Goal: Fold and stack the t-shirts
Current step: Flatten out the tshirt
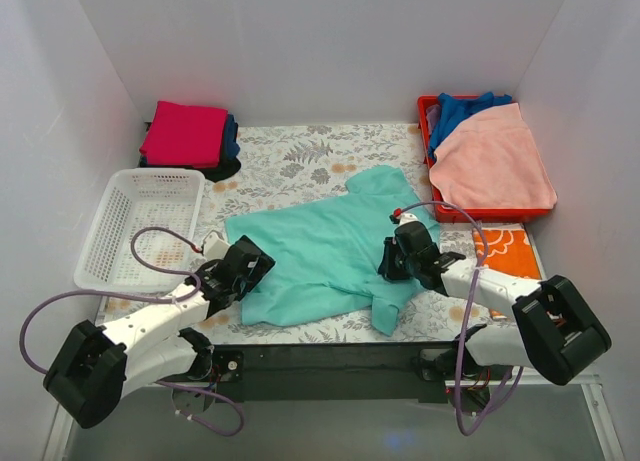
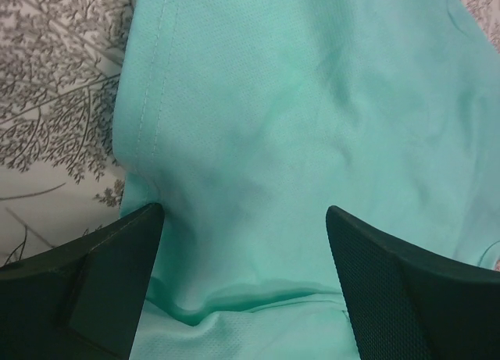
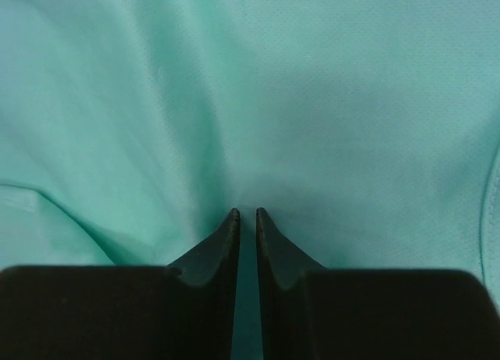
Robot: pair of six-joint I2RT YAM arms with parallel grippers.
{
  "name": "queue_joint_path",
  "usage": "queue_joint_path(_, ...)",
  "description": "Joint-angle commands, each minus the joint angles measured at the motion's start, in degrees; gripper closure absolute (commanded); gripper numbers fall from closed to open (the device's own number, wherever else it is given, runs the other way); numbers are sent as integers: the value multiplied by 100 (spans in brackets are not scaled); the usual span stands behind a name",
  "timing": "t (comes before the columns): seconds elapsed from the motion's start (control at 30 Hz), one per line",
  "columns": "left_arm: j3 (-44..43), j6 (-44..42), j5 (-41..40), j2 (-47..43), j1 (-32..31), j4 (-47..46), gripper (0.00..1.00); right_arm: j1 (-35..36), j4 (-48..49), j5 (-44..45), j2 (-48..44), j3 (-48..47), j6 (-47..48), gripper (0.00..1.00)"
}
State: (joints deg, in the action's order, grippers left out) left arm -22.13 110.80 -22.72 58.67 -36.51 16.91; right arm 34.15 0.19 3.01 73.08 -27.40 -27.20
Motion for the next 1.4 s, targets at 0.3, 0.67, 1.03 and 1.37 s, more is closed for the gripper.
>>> queue_joint_path(0.3,-898,539,-1102,-1447,-119,3398,16,1252,-2469,780,-2077,438,-1446,84)
queue_joint_path(0.67,-1864,-1040,-1938,230,12,1721,2,1252,-2849,1905,-2422,-863,-910,77)
queue_joint_path(1.03,-2462,-2826,-988,2199,1453,155,3,1252,-2612,1905,-2114,-882,-796,77)
queue_joint_path(1.37,-3078,-3285,-682,3087,1761,225,43,1252,-2383,1818,-1753,-881,-778,78)
